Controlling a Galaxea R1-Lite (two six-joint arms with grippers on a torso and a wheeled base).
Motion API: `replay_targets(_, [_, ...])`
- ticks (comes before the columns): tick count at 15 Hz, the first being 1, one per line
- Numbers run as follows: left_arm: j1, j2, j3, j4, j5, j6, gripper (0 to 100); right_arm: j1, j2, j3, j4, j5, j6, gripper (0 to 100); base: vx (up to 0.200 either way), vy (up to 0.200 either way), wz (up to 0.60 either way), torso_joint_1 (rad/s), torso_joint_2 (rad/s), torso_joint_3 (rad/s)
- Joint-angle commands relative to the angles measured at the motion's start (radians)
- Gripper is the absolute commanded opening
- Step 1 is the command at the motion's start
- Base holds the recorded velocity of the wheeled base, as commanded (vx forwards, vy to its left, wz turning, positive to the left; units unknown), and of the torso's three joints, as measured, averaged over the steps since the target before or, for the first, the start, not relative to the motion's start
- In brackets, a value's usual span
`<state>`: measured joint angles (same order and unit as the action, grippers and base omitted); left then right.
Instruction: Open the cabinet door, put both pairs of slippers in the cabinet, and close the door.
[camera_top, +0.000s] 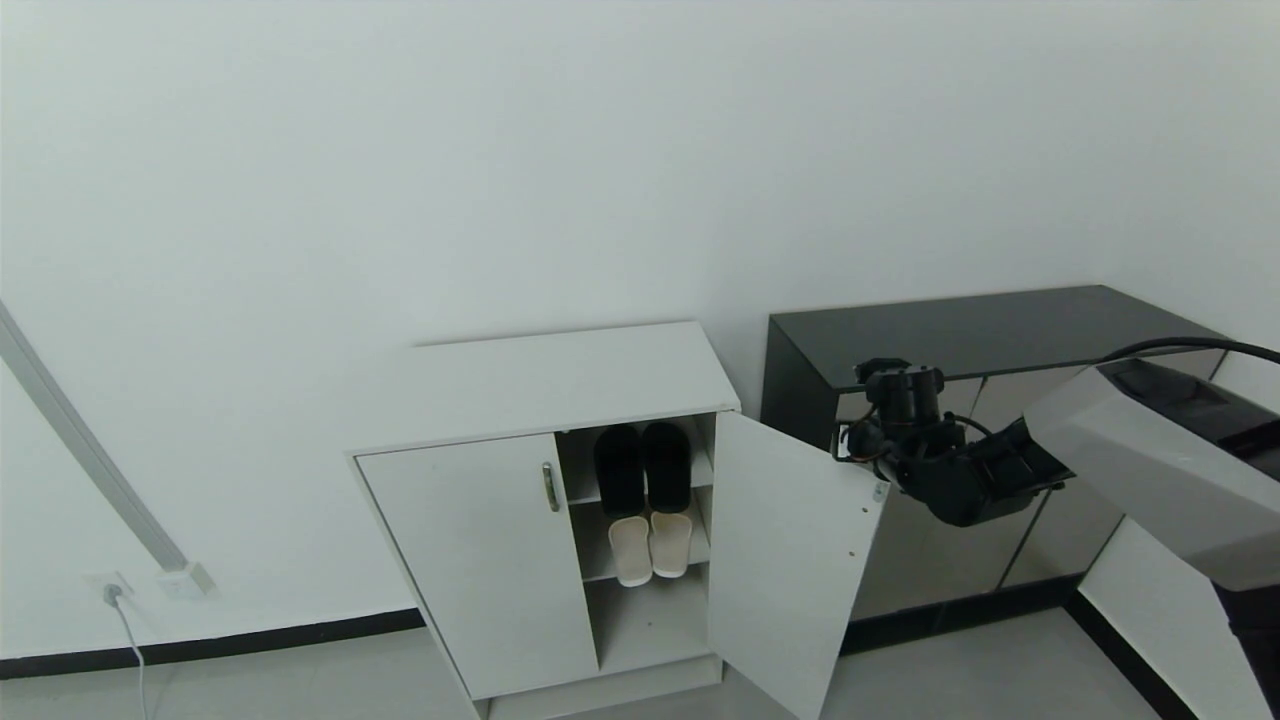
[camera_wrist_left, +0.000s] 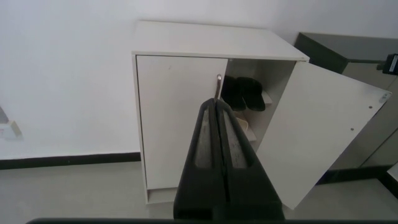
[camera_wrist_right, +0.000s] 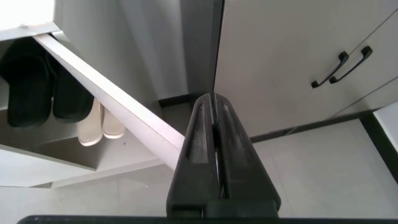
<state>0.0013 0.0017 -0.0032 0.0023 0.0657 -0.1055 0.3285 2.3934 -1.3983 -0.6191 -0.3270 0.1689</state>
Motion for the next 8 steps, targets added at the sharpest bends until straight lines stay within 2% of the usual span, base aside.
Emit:
replay_targets(1, [0.0, 0.001, 0.0, 0.001, 0.0, 0.0, 0, -0.005, 0.035, -0.016, -0.001, 0.0, 0.0, 0, 0.0, 0.0, 0.0, 0.0, 0.0, 0.0])
replay_targets(8, [0.0, 0.001, 0.0, 0.001, 0.0, 0.0, 0, -0.013, 0.078, -0.034, -0.001, 0.002, 0.001, 0, 0.0, 0.0, 0.0, 0.0, 0.0, 0.0])
